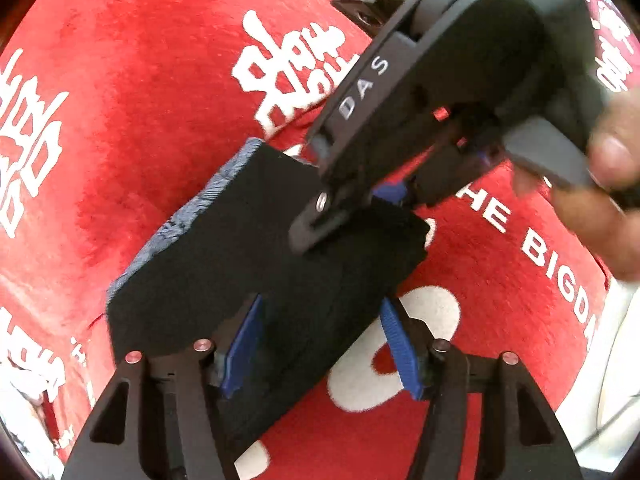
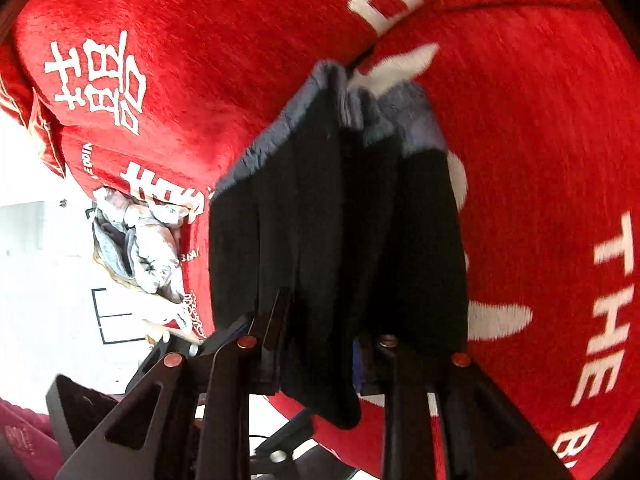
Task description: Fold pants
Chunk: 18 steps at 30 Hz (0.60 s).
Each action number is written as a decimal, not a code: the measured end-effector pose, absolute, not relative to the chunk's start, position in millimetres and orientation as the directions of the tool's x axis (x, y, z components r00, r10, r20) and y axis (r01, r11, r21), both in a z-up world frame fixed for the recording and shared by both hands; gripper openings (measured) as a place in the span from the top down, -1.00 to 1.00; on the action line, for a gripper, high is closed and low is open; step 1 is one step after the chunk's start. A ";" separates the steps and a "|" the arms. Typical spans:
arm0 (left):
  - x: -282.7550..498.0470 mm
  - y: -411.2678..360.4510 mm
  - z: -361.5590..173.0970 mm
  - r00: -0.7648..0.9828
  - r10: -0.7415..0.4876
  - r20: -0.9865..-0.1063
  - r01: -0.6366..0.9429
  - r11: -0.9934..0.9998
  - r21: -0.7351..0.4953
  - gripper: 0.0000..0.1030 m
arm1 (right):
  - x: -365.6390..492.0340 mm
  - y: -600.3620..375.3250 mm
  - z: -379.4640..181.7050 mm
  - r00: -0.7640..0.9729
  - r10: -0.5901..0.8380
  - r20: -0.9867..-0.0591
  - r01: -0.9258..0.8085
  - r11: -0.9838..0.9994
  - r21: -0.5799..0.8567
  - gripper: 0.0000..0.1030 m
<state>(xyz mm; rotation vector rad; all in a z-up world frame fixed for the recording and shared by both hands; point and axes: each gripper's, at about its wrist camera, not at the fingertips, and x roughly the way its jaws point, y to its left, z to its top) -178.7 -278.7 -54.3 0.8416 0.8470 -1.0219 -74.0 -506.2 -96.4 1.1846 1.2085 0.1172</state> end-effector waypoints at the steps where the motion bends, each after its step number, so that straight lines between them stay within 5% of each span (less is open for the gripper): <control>1: -176.1 -274.3 -50.1 0.303 -0.365 -0.881 0.933 0.300 0.196 -0.19 | -68.3 -510.1 -95.7 0.427 0.621 -0.657 0.501 0.443 0.744 0.30; 4: -154.8 -259.7 -36.1 0.372 -0.372 -0.850 0.899 0.373 0.230 -0.19 | -62.6 -526.2 -106.4 0.469 0.631 -0.617 0.508 0.378 0.774 -0.10; 8: -95.5 -244.7 -37.6 0.420 -0.290 -0.860 0.810 0.548 0.211 -0.19 | -53.9 -542.9 -130.4 0.511 0.642 -0.571 0.537 0.280 0.796 -0.15; 9: -75.4 -239.8 -44.5 0.424 -0.243 -0.872 0.771 0.603 0.207 -0.19 | -54.8 -545.6 -132.4 0.524 0.641 -0.561 0.537 0.263 0.801 -0.05; 10: -62.4 -235.8 -49.9 0.420 -0.217 -0.881 0.747 0.635 0.199 -0.19 | -54.7 -548.0 -132.5 0.535 0.631 -0.562 0.541 0.256 0.802 0.49; 11: -54.0 -232.4 -55.4 0.411 -0.196 -0.890 0.729 0.658 0.192 -0.19 | -54.9 -549.8 -130.4 0.527 0.619 -0.582 0.546 0.279 0.790 0.77; 18: -43.8 -227.4 -79.6 0.334 -0.163 -0.928 0.733 0.664 0.147 -0.19 | -49.6 -514.9 -75.3 0.348 0.498 -0.794 0.411 0.681 0.607 0.77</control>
